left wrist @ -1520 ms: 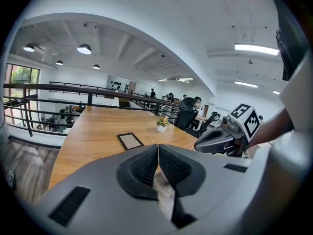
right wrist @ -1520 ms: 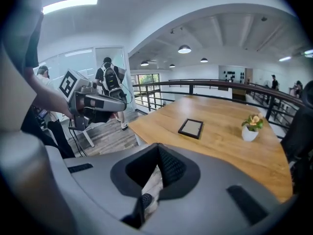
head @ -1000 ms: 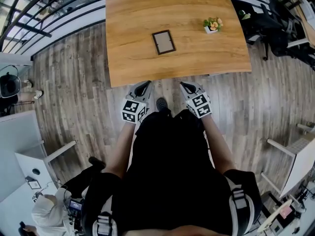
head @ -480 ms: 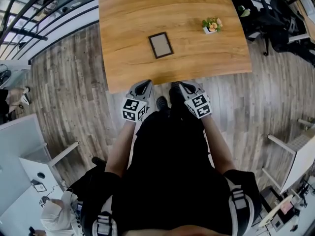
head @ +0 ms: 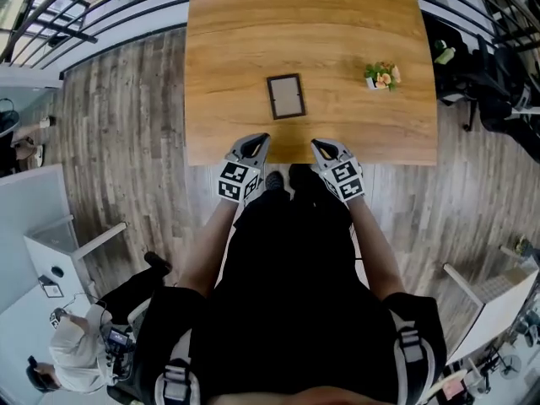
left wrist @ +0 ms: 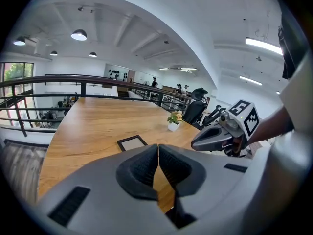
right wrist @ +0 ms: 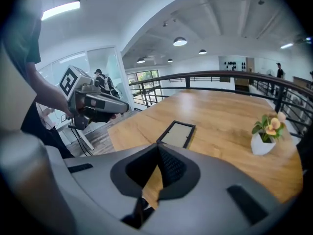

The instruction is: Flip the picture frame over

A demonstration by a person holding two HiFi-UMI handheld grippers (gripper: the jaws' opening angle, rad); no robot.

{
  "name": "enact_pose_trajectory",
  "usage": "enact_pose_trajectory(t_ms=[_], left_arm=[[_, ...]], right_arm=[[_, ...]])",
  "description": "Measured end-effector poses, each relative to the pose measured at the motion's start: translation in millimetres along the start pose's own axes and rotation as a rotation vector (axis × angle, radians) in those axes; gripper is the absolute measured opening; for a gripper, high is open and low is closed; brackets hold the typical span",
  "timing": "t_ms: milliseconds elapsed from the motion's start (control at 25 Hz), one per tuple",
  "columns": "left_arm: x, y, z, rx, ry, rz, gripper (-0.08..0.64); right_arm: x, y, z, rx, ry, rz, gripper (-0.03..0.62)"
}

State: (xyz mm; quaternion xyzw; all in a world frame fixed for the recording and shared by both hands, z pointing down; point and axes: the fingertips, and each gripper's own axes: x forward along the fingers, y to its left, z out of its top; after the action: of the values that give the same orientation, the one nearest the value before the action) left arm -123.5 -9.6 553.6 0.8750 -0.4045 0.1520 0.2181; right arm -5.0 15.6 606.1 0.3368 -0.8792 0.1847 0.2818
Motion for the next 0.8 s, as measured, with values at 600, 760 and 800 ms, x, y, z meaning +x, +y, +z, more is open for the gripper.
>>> enact_pose_trajectory(t_ms=[600, 760, 800], left_arm=[[55, 40, -27, -0.101, 0.090, 0.241, 0.025], [72, 60, -42, -0.144, 0.132, 0.303, 0.025], [76, 64, -45, -0.151, 0.145, 0.314, 0.025]], right_arm=[[43, -50, -4, -0.057, 0.056, 0.155, 0.006], [51, -51, -15, -0.043, 0.080, 0.168, 0.008], [52, -51, -16, -0.040, 0.085, 0.169, 0.006]])
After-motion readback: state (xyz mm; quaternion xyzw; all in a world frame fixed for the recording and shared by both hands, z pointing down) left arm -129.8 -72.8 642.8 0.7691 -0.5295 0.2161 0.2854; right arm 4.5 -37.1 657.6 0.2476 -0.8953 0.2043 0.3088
